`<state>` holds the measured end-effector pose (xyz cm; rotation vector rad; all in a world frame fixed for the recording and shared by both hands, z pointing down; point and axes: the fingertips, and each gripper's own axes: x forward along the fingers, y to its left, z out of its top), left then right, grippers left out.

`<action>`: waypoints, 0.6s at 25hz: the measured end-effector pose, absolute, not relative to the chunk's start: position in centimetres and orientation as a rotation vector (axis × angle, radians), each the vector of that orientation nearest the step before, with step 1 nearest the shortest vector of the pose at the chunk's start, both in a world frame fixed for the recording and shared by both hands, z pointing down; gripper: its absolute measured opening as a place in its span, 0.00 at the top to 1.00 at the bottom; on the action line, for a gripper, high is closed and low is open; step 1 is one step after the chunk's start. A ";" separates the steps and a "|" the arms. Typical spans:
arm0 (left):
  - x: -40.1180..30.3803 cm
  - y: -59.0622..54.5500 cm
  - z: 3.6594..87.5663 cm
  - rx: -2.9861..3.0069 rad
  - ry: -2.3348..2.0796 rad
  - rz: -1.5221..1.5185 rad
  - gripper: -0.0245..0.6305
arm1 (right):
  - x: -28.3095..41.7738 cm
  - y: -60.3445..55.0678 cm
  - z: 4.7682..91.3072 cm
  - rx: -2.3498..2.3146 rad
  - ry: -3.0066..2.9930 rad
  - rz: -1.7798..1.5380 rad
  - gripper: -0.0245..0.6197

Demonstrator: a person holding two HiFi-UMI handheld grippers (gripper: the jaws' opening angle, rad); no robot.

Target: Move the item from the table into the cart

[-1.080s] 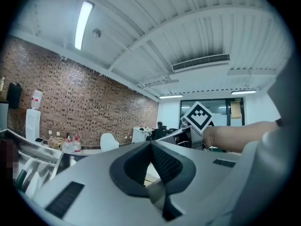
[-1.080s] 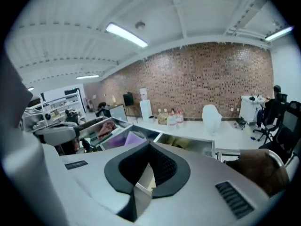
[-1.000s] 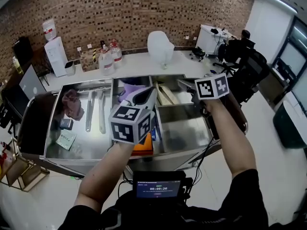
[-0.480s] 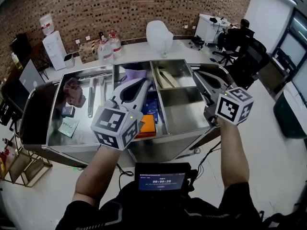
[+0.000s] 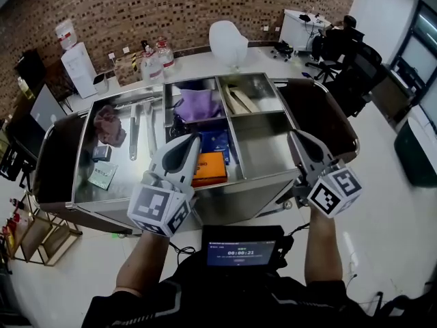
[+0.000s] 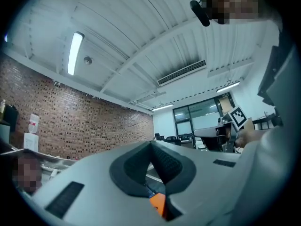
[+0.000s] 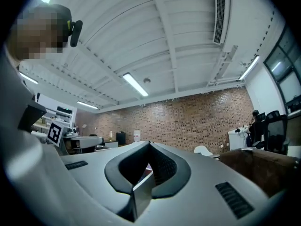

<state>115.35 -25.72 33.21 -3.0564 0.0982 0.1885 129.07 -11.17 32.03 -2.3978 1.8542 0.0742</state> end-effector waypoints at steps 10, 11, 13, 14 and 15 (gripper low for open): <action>114.4 -24.0 34.1 -3.062 0.067 0.197 0.96 | 127.4 -9.7 33.1 -2.402 1.798 0.110 0.95; 114.4 -24.1 34.2 -3.064 0.070 0.191 0.96 | 127.3 -9.6 33.3 -2.403 1.793 0.107 0.95; 114.2 -24.1 34.6 -3.066 0.077 0.179 0.96 | 127.1 -9.5 33.8 -2.409 1.795 0.101 0.95; 114.3 -24.1 34.5 -3.065 0.078 0.178 0.96 | 127.1 -9.6 33.9 -2.409 1.798 0.098 0.95; 114.3 -24.1 34.4 -3.064 0.080 0.178 0.96 | 127.1 -9.7 33.9 -2.407 1.801 0.097 0.95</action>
